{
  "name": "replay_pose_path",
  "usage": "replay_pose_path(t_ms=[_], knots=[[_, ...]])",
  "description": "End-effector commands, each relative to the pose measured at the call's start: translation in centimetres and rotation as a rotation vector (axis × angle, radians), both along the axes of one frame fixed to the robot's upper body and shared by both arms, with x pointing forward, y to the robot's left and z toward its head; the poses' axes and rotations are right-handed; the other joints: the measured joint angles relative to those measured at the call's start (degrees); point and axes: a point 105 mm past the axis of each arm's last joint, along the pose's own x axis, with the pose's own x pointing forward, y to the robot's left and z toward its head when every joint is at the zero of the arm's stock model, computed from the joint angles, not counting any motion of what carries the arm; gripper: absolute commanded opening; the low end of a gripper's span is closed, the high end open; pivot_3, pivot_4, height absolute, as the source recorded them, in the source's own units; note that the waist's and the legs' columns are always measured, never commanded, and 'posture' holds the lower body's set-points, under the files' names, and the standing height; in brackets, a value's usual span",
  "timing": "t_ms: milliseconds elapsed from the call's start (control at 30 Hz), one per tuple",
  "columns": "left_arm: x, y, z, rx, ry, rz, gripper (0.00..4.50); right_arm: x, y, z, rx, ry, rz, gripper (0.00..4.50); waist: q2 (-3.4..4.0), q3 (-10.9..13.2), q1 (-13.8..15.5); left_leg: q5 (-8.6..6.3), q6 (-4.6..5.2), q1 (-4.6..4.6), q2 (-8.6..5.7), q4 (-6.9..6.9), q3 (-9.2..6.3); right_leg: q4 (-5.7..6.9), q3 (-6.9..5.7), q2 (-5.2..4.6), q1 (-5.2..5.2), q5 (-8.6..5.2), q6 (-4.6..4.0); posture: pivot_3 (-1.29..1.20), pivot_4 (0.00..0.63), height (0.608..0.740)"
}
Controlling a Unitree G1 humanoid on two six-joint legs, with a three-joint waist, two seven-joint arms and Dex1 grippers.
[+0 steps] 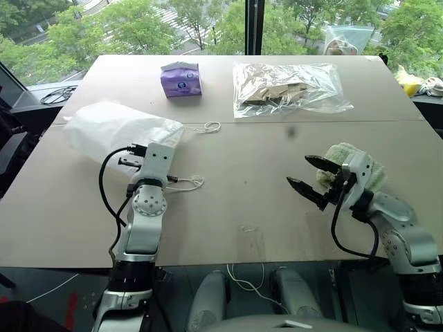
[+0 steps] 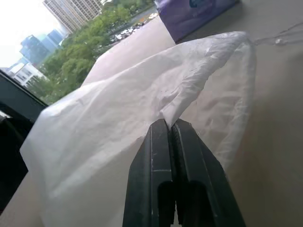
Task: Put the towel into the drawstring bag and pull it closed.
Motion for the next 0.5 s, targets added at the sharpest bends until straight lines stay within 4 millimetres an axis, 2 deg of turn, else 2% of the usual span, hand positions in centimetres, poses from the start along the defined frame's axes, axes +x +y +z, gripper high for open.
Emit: replay_pose_path(t_ms=[33, 167, 233, 333, 400, 500], knots=[[0.2, -0.7, 3.0, 0.044, -0.077, -0.014, 0.03, 1.5, -2.7, 1.4, -0.090, -0.045, -0.150, 4.50, 0.00, 0.00, 0.10, 0.00, 0.00, 0.00, -0.04, 0.01, 0.00, 0.00, 0.01, -0.02, 0.00, 0.00, 0.00, 0.00, 0.150, 0.740], [0.5, -1.3, 5.4, 0.021, -0.121, -0.041, 0.03, 3.4, -5.4, 2.3, -0.194, -0.124, -0.329, 4.50, -0.03, 0.02, 0.14, 0.00, 0.00, -0.05, -0.05, -0.06, -0.03, 0.01, -0.01, -0.03, -0.05, 0.11, -0.10, 0.00, 0.150, 0.740], [0.8, -1.3, 6.2, -0.011, -0.134, -0.040, 0.03, 3.9, -7.0, 1.9, -0.238, -0.108, -0.421, 4.50, -0.03, 0.02, 0.14, 0.00, 0.00, -0.11, -0.05, -0.09, -0.05, 0.01, -0.02, -0.03, -0.12, 0.15, -0.17, 0.00, 0.150, 0.740], [1.1, -1.3, 6.8, -0.031, -0.138, -0.040, 0.03, 4.1, -8.8, 0.7, -0.285, -0.042, -0.513, 4.50, -0.03, 0.02, 0.15, 0.00, 0.00, -0.13, -0.06, -0.09, -0.04, 0.00, -0.01, -0.03, -0.11, 0.15, -0.17, 0.00, 0.150, 0.740], [1.2, -1.3, 6.8, -0.039, -0.134, -0.040, 0.03, 3.8, -9.9, 0.1, -0.251, 0.022, -0.589, 4.50, -0.03, 0.02, 0.14, 0.00, 0.00, -0.13, -0.08, -0.09, -0.03, 0.00, 0.01, -0.05, -0.12, 0.15, -0.18, 0.00, 0.150, 0.740], [1.4, -1.2, 6.8, -0.037, -0.126, -0.042, 0.03, 3.1, -10.5, -0.8, -0.250, 0.086, -0.626, 4.50, -0.05, 0.03, 0.05, 0.00, 0.00, -0.13, -0.08, -0.09, -0.04, 0.01, 0.01, -0.05, -0.12, 0.16, -0.18, 0.00, 0.150, 0.740]])
